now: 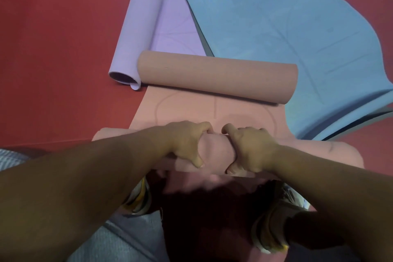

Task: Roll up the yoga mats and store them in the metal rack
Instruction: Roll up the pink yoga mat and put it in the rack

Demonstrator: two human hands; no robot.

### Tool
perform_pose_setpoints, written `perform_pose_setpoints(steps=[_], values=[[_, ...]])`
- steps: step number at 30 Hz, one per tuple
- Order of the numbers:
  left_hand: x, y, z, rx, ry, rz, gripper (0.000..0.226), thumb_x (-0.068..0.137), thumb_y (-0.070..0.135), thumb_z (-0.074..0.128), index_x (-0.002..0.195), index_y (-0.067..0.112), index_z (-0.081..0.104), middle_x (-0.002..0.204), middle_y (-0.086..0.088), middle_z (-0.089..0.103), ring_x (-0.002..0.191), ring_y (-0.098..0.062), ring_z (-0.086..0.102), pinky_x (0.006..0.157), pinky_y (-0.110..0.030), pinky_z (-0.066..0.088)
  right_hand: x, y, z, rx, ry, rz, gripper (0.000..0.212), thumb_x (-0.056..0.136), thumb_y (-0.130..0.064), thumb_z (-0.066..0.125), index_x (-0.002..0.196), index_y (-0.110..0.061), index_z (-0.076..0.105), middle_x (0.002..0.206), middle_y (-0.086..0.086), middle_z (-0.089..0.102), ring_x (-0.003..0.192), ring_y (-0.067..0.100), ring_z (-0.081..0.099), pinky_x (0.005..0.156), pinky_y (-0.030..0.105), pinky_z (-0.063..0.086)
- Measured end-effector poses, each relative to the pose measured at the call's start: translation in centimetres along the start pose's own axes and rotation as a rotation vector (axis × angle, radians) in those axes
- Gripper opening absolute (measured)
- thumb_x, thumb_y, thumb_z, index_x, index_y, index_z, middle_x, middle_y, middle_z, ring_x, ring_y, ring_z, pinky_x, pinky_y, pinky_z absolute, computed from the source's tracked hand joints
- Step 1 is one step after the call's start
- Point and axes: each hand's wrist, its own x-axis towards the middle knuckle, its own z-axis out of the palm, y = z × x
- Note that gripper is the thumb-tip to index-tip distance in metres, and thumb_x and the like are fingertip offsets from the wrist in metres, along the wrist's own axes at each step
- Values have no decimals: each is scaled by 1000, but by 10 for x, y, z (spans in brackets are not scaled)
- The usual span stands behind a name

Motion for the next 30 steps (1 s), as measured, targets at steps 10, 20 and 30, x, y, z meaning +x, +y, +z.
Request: perform_pose_setpoints(steps=[10, 20, 30], values=[[19, -9, 49, 144, -132, -6, 115, 41, 56, 89, 138, 49, 28, 123, 9, 62, 104, -20, 63, 91, -40, 54, 19, 4, 41, 295, -265, -32, 98, 62, -56, 88, 142, -25, 42, 126, 6, 58, 113, 24, 56, 94, 27, 46], [35, -17, 52, -50, -250, -35, 82, 59, 39, 94, 121, 33, 42, 127, 2, 58, 104, -19, 59, 87, -32, 49, 23, 1, 68, 54, -176, -25, 97, 57, -53, 87, 130, -16, 37, 117, 5, 63, 108, 28, 62, 82, 27, 48], [50, -24, 78, 220, 0, -52, 107, 47, 54, 91, 134, 30, 34, 126, 2, 61, 113, -27, 60, 89, -42, 42, 67, 22, 53, 116, -357, -18, 95, 70, -42, 88, 151, -35, 38, 143, -3, 54, 129, 22, 51, 99, 20, 36]])
